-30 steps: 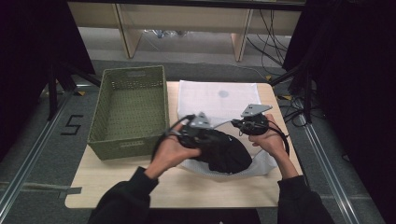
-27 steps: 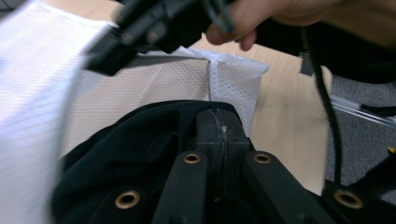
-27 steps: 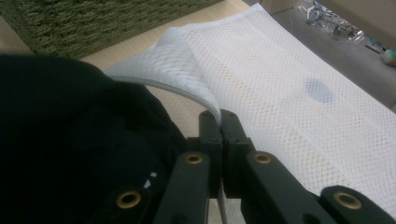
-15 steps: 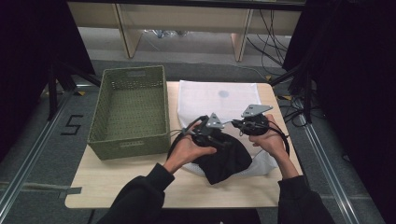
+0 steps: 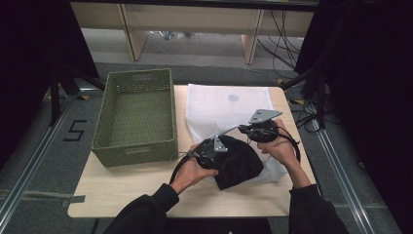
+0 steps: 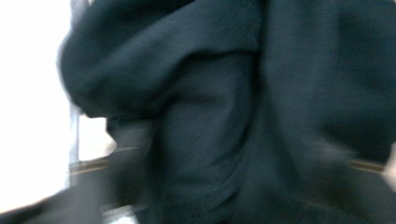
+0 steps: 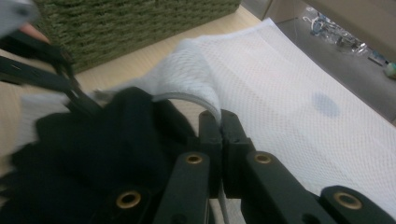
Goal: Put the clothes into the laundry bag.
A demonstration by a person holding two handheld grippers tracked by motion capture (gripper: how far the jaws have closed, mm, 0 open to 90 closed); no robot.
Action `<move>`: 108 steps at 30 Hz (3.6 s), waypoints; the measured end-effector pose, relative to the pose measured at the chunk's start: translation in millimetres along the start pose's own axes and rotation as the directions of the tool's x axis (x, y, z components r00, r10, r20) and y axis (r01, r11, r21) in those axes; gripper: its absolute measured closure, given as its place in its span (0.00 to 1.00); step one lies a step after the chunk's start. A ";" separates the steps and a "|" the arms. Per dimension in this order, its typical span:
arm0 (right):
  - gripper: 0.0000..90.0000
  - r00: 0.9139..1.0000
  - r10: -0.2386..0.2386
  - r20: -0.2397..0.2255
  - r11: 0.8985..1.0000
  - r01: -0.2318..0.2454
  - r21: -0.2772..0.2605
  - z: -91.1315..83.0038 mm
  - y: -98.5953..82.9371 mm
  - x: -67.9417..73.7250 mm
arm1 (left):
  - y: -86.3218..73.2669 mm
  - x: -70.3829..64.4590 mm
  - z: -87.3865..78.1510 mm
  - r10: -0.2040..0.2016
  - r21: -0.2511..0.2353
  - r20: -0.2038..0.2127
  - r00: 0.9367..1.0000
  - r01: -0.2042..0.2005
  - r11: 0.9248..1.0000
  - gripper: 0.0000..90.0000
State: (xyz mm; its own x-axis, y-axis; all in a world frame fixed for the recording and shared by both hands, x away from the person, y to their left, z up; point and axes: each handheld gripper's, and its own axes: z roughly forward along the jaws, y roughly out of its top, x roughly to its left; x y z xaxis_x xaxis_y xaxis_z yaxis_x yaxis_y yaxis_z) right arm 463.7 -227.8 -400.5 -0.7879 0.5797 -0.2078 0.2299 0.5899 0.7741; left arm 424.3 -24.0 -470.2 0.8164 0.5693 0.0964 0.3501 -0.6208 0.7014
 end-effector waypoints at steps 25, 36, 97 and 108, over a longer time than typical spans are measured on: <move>1.00 1.000 0.018 -0.017 0.999 -0.019 -0.037 -7.8 4.3 2.0 | 28.1 20.2 4.7 -0.201 -0.126 0.060 0.978 0.207 0.970 0.85; 1.00 1.000 0.027 -0.015 0.999 -0.027 -0.045 -11.6 3.8 -1.8 | 29.6 32.5 10.3 -0.220 -0.169 -0.014 0.975 0.214 0.962 0.88; 1.00 0.984 0.039 -0.173 0.987 -0.011 0.163 18.3 -38.5 43.3 | -29.2 21.8 11.3 -0.159 0.010 0.039 0.986 0.159 0.987 0.89; 1.00 0.979 0.013 -0.204 0.966 0.041 0.256 32.7 -57.2 56.4 | -43.6 15.8 8.3 -0.138 0.062 0.074 0.988 0.134 0.989 0.96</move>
State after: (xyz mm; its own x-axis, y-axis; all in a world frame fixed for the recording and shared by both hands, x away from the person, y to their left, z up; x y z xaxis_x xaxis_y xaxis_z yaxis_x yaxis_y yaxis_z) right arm 424.8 -210.5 -476.0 -0.8850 0.4601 -0.0715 0.3362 0.7376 0.5856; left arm 425.7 7.6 -505.0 0.7920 0.6082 -0.0541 0.4841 -0.5716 0.6625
